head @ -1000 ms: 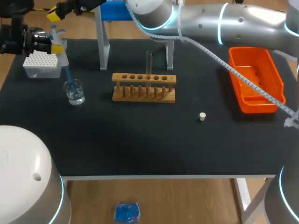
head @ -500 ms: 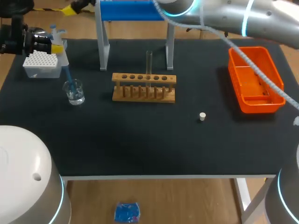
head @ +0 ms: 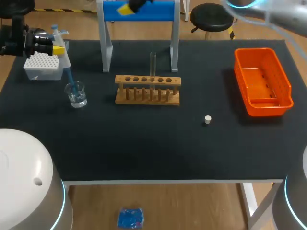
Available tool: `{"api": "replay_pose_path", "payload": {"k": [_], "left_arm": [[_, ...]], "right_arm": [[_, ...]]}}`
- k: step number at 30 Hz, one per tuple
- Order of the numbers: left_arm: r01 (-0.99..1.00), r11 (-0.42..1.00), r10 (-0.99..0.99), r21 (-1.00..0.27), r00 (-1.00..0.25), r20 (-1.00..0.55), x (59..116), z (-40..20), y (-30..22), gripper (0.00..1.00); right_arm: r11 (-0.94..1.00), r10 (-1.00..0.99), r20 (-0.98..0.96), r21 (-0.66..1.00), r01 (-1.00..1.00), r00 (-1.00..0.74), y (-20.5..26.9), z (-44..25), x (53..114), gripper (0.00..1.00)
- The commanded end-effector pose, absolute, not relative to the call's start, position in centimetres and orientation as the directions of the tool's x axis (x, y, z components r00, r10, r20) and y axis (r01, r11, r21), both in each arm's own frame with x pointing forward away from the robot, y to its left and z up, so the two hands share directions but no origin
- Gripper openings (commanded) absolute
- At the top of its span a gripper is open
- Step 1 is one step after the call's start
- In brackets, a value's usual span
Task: Invert the test tube, pick up the pipette, mount the tip to pipette, aspirate from beaker and dispense into the tube, eject the tip, return the pipette, and cap with the stopper.
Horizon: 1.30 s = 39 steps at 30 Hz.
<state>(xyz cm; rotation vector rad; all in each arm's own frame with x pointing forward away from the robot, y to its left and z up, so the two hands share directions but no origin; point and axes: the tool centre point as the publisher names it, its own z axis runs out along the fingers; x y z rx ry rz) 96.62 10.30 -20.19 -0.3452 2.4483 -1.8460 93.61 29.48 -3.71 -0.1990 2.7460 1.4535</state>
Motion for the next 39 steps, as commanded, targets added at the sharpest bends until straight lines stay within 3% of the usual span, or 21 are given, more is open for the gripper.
{"api": "replay_pose_path", "payload": {"k": [1,9,15,39], "left_arm": [[-0.145,0.261,-0.209,-0.955,-0.974,0.091,96.7,-20.1,10.4,0.0],[-0.145,0.261,-0.209,-0.955,-0.974,0.091,96.7,-20.1,10.4,0.0],[-0.145,0.261,-0.209,-0.955,-0.974,0.091,96.7,-20.1,10.4,0.0],[-0.145,0.261,-0.209,-0.955,-0.974,0.091,96.7,-20.1,10.4,0.0]], "right_arm": [[0.552,-0.054,-0.11,0.825,-0.121,-0.992,18.2,-0.5,91.0,1.0],[0.533,-0.03,-0.1,0.84,-0.101,-0.995,12.3,-3.9,89.5,1.0],[0.493,-0.028,-0.077,0.866,-0.081,-0.997,10.7,-7.8,89.8,1.0],[0.448,-0.009,-0.004,0.894,-0.007,-1.0,13.9,-20.3,95.9,1.0]]}}
